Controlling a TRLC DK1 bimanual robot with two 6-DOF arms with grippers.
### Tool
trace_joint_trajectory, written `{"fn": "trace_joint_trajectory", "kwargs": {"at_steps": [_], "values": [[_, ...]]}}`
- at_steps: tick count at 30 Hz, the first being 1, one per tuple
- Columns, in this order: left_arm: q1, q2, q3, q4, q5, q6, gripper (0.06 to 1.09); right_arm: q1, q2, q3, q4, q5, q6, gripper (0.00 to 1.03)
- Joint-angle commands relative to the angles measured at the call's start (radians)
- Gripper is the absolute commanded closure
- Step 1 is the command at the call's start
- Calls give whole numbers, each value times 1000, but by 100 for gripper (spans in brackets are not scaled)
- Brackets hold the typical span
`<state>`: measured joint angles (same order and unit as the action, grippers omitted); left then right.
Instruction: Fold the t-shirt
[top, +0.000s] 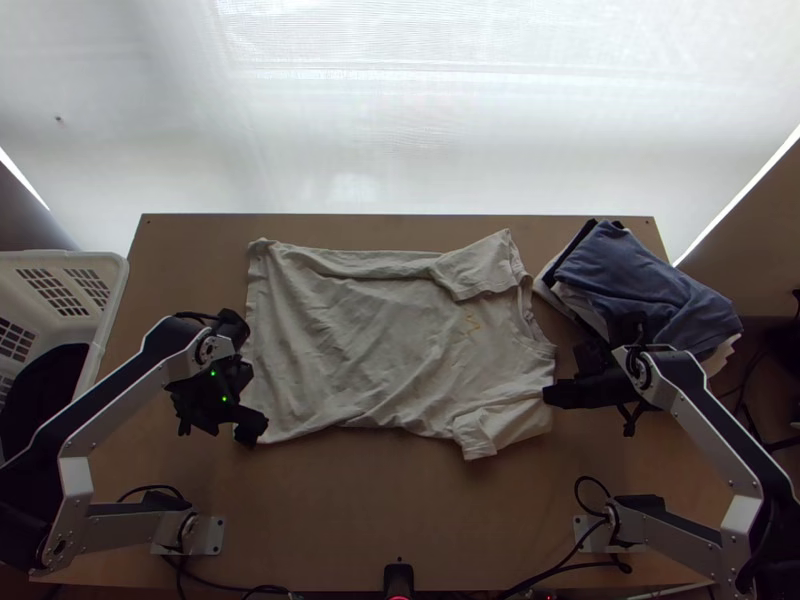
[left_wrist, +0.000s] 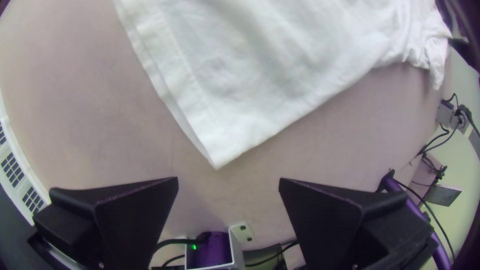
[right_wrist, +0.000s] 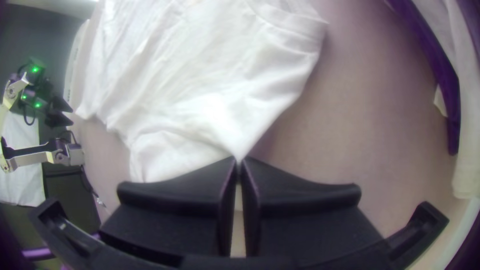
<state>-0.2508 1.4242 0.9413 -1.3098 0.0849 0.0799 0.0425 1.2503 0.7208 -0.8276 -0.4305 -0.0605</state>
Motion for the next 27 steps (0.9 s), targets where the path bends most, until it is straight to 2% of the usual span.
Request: {"fn": "trace_joint_trajectory", "kwargs": {"at_steps": [1, 12, 14, 15, 17, 18, 19, 22, 25, 27], "values": [[-1, 12, -59, 69, -2, 14, 11, -6, -14, 6, -4, 6, 1, 100], [5, 70, -68, 172, 7, -25, 12, 17, -18, 20, -4, 6, 27, 100], [4, 67, -75, 195, 7, -25, 30, 16, -22, 19, -4, 9, 27, 100], [4, 61, -79, 202, 7, -25, 49, 14, -23, 17, -4, 10, 27, 100], [4, 27, -98, 271, 6, -25, 99, 13, -28, 17, -4, 12, 27, 100], [5, 8, -108, 290, 7, -17, 104, 13, -31, 17, -7, 12, 27, 100], [7, -4, -119, 288, 10, 0, 105, 13, -34, 19, -8, 13, 25, 100], [13, -31, -125, 257, 96, 29, 105, 7, -40, 28, -19, 15, 25, 100], [82, -30, -62, 261, 119, 0, 105, 2, -63, 42, -27, 13, 24, 100], [194, -33, 8, 268, 210, -14, 105, 2, -106, 60, -27, 13, 27, 100]]}}
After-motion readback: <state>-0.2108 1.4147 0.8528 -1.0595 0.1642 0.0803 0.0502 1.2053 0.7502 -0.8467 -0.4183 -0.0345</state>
